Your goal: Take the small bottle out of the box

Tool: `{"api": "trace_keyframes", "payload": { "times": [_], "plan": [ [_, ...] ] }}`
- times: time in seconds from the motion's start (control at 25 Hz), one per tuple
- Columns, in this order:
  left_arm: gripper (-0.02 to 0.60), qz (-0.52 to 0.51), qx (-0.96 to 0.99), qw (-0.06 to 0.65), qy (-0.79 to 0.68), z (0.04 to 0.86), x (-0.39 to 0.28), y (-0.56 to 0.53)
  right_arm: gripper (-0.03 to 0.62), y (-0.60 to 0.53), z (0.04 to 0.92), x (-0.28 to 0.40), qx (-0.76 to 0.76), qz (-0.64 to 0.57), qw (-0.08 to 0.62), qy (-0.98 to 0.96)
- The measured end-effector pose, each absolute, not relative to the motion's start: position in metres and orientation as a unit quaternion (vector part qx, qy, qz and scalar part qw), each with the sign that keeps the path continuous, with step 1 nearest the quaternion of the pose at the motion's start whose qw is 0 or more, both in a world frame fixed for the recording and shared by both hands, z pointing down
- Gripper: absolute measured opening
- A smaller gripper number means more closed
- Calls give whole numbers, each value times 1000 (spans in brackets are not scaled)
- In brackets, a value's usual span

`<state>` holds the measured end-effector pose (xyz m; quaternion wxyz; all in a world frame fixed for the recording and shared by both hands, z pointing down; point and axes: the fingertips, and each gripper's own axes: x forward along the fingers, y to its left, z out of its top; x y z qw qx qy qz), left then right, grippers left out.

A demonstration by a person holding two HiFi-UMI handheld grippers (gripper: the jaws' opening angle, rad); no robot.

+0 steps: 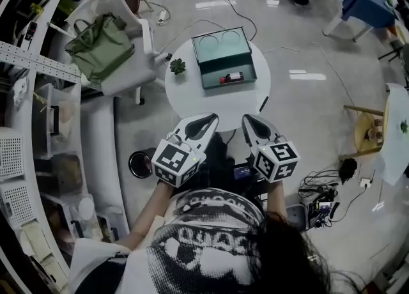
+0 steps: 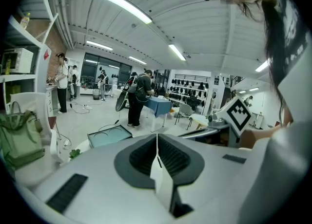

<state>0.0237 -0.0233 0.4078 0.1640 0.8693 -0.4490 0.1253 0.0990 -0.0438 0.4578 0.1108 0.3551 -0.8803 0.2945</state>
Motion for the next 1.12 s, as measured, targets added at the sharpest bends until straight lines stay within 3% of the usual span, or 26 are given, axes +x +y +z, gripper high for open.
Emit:
{"api": "trace_keyframes", "payload": {
  "times": [0.76, 1.12],
  "plan": [
    [17, 116, 870, 185, -441, 427, -45, -135, 0, -175, 526, 50, 348, 335, 201, -852],
    [17, 105, 871, 175, -446, 422, -63, -159, 2, -218, 575, 31, 271, 307, 292, -864]
  ]
}}
